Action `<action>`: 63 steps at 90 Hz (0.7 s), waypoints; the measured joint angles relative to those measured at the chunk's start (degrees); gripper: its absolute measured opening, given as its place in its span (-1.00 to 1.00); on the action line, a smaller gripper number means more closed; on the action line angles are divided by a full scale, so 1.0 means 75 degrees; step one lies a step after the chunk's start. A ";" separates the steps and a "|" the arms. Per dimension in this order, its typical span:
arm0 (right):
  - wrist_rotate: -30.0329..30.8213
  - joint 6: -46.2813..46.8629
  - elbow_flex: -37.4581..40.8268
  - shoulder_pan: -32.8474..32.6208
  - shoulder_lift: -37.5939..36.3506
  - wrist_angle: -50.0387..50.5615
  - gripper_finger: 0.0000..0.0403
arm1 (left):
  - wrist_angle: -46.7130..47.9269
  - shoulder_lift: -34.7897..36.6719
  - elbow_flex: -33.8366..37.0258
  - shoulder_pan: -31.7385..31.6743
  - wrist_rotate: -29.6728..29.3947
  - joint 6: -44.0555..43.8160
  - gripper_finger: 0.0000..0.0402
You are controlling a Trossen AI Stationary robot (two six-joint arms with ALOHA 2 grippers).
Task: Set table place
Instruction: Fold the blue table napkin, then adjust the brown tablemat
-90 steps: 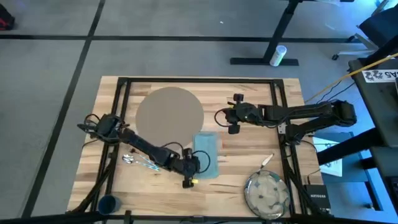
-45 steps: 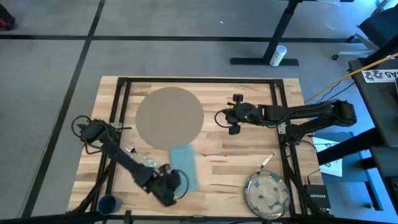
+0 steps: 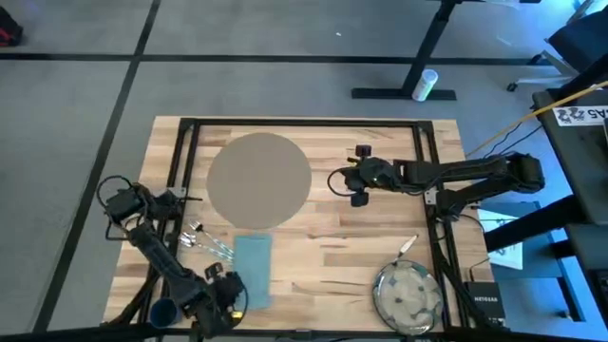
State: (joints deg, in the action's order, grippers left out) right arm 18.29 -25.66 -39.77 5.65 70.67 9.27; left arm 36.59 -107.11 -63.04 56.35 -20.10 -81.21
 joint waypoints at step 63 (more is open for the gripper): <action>-0.2006 0.0356 -0.0864 0.0000 0.3380 -0.2984 -1.00 | 0.0244 0.0880 -0.0421 -0.1591 -0.1977 0.4121 -1.00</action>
State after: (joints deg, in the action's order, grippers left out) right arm 3.24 -22.99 -46.25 5.65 96.02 -13.11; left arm 38.42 -100.51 -66.19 44.42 -34.93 -50.30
